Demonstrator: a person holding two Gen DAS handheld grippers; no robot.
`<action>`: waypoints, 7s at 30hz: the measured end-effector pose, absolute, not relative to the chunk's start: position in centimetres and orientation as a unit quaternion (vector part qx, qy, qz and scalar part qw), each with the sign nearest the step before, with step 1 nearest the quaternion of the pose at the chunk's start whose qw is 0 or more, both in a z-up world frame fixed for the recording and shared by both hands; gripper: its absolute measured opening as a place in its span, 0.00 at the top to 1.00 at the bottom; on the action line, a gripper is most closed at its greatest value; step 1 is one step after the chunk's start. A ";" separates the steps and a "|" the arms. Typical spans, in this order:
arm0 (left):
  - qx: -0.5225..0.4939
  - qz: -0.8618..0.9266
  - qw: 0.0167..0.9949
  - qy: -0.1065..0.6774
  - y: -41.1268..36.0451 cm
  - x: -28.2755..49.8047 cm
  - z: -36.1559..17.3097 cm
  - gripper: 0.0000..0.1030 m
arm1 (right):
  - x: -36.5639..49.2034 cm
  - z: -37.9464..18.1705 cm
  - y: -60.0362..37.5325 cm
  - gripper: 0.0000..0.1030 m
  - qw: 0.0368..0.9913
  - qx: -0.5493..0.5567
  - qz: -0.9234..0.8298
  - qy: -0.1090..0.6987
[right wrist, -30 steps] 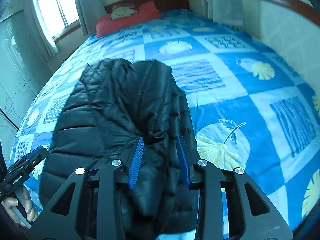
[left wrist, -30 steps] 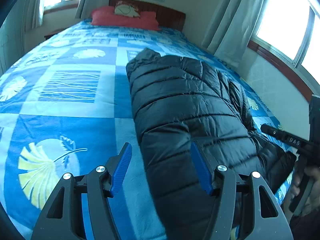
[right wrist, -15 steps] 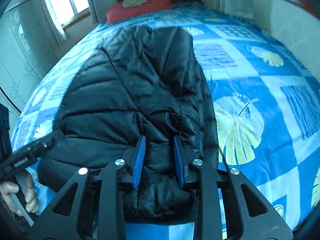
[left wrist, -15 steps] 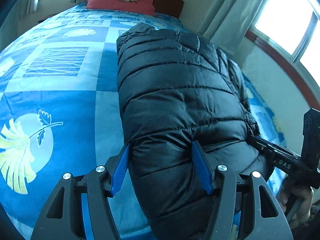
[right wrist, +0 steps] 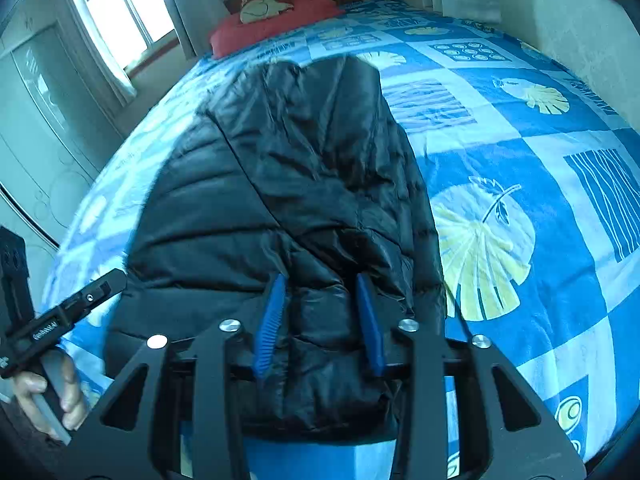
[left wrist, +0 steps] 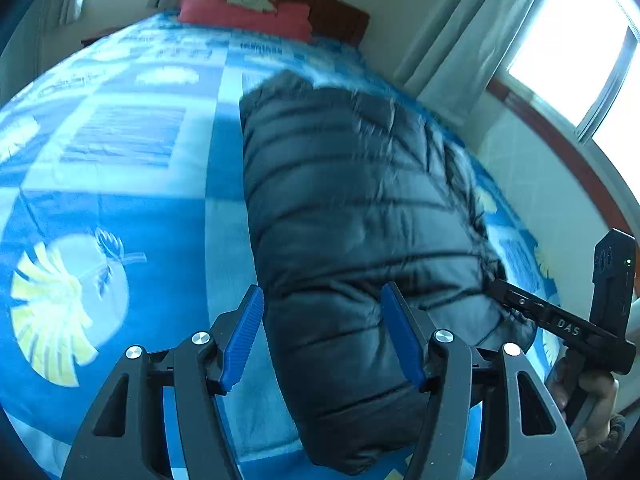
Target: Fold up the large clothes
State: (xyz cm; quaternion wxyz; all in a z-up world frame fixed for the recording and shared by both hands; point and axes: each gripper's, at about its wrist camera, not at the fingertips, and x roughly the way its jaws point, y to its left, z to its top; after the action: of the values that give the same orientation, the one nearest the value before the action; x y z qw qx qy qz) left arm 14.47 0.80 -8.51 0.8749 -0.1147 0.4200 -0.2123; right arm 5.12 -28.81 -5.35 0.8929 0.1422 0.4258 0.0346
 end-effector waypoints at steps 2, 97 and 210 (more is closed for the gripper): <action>-0.116 -0.215 0.882 0.404 0.8 15.1 -7.2 0.41 | 6.0 -3.6 -28.5 0.58 0.903 0.129 0.036 0.408; -0.408 -0.235 0.736 0.486 1.2 27.2 -17.4 0.18 | 18.6 -16.0 -36.8 0.30 0.807 0.373 0.145 0.434; -0.149 -0.091 0.888 0.425 7.8 31.9 -11.4 0.17 | 33.9 -13.4 -19.5 1.00 0.840 0.300 0.145 0.428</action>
State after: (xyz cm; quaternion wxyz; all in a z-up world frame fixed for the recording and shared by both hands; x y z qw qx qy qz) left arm 31.92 7.84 -11.43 0.8881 -0.1492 0.4252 -0.0908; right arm 33.88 -19.52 -13.44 0.8404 0.2999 0.4277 0.1446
